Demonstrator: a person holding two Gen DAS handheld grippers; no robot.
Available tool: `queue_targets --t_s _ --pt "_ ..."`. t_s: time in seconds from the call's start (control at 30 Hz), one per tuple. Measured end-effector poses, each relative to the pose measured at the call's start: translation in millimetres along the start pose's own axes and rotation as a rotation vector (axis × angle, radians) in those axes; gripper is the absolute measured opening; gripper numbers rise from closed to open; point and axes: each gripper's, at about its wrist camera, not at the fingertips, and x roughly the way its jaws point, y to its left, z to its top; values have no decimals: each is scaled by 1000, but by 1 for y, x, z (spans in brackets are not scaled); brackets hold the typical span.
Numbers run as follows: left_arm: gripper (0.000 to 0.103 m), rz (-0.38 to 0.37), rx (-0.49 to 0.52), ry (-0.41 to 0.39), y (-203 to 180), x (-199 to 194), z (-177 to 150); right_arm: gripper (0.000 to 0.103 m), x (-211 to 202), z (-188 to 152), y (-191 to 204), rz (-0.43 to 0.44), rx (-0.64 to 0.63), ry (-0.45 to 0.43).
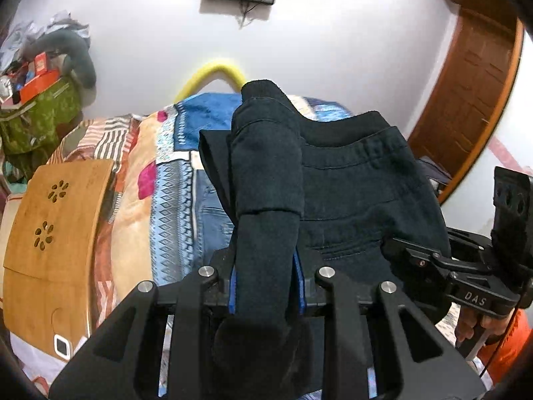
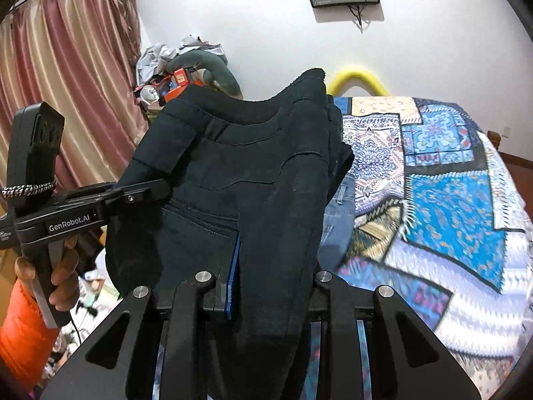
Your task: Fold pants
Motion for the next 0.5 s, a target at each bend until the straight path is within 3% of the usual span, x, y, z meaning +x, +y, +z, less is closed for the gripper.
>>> queue_targets --t_s 0.3,0.5 --pt "25 80 -50 118 51 113 -6 23 101 3 -29 -21 51 146" --pt "26 91 -71 232 71 179 -36 24 154 -18 -50 -70 92 326"
